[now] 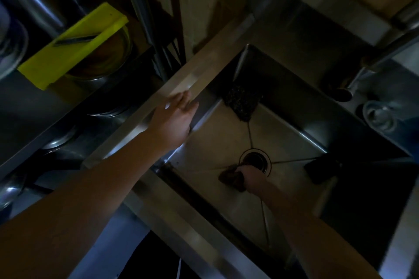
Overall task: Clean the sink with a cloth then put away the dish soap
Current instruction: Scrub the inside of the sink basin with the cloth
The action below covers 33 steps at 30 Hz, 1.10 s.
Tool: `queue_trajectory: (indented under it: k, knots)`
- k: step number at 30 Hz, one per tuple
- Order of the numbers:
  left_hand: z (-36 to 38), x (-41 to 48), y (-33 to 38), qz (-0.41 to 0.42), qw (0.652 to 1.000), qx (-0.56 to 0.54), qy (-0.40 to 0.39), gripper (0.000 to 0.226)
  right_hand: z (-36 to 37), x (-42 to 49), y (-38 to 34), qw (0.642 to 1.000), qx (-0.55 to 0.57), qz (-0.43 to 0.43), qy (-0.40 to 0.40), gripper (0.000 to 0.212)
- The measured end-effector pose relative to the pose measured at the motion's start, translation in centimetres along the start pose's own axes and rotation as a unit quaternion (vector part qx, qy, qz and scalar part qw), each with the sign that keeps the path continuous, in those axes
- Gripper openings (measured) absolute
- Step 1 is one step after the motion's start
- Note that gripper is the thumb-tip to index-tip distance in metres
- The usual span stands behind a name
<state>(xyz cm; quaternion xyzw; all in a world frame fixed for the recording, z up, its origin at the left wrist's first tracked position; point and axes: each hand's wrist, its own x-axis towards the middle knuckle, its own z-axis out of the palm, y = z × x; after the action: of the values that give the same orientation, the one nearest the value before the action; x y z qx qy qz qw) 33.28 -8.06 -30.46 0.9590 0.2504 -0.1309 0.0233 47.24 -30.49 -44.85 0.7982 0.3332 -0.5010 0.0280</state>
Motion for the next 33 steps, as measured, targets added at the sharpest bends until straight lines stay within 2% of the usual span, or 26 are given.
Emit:
queue_trajectory:
  k: [3,5,6,8,10,12,13,14,16,17,19,23,25,28,30,33]
  knots:
    - [-0.4,-0.8,0.3,0.013,1.000,0.026,0.009,0.059,0.1,-1.7,0.5,0.999,0.022,0.034,-0.026,0.027]
    - [-0.9,-1.3,0.5,0.025,0.999,0.033,0.010,0.058,0.4,-3.0,1.0,0.992,0.099,0.069,-0.030,0.021]
    - [-1.2,-1.5,0.7,0.031,0.999,0.033,0.010,0.058,0.4,-3.8,1.0,0.988,0.137,0.072,-0.003,0.027]
    - [-1.8,-1.8,1.0,0.041,0.999,0.022,0.013,0.058,0.7,-4.2,1.7,0.955,0.266,0.114,0.066,0.036]
    - [-2.5,-2.0,1.3,0.046,0.999,0.009,0.007,0.057,0.6,-5.5,2.2,0.932,0.323,0.143,0.078,0.034]
    - [-3.2,-2.1,1.6,0.045,0.999,-0.005,-0.002,0.056,-0.2,-7.4,1.9,0.935,0.297,0.177,0.078,0.024]
    - [-3.6,-2.2,1.7,0.044,0.999,-0.016,-0.003,0.055,-0.8,-8.4,1.7,0.942,0.273,0.167,0.099,0.015]
    - [-4.0,-2.4,1.9,0.047,0.999,-0.026,0.002,0.054,-1.2,-9.4,1.4,0.942,0.284,0.142,0.104,0.014]
    - [-4.7,-2.7,2.2,0.057,0.997,-0.044,0.021,0.051,-1.3,-10.4,1.3,0.947,0.281,0.109,0.113,0.036]
    - [-5.0,-2.8,2.3,0.065,0.996,-0.052,0.029,0.050,-1.5,-11.0,1.1,0.947,0.282,0.101,0.116,0.038]
    - [-5.6,-3.0,2.6,0.082,0.994,-0.068,0.041,0.048,-2.0,-12.3,0.1,0.947,0.279,0.089,0.133,0.032]
    - [-6.6,-3.2,3.5,0.108,0.989,-0.096,0.040,0.047,-2.3,-13.9,-1.7,0.899,0.362,0.140,0.205,0.024]
    - [-6.9,-3.3,3.8,0.120,0.987,-0.101,0.042,0.047,-2.5,-14.3,-1.8,0.897,0.356,0.143,0.222,0.028]
    - [-7.5,-3.4,4.5,0.135,0.985,-0.100,0.045,0.047,-3.2,-15.4,-2.3,0.898,0.355,0.103,0.239,0.024]
    - [-7.9,-3.6,4.8,0.140,0.984,-0.097,0.046,0.047,-3.3,-16.2,-2.5,0.907,0.325,0.083,0.254,0.028]
    - [-8.4,-4.0,4.7,0.148,0.982,-0.101,0.052,0.047,-3.5,-17.1,-2.9,0.904,0.322,0.087,0.269,0.030]
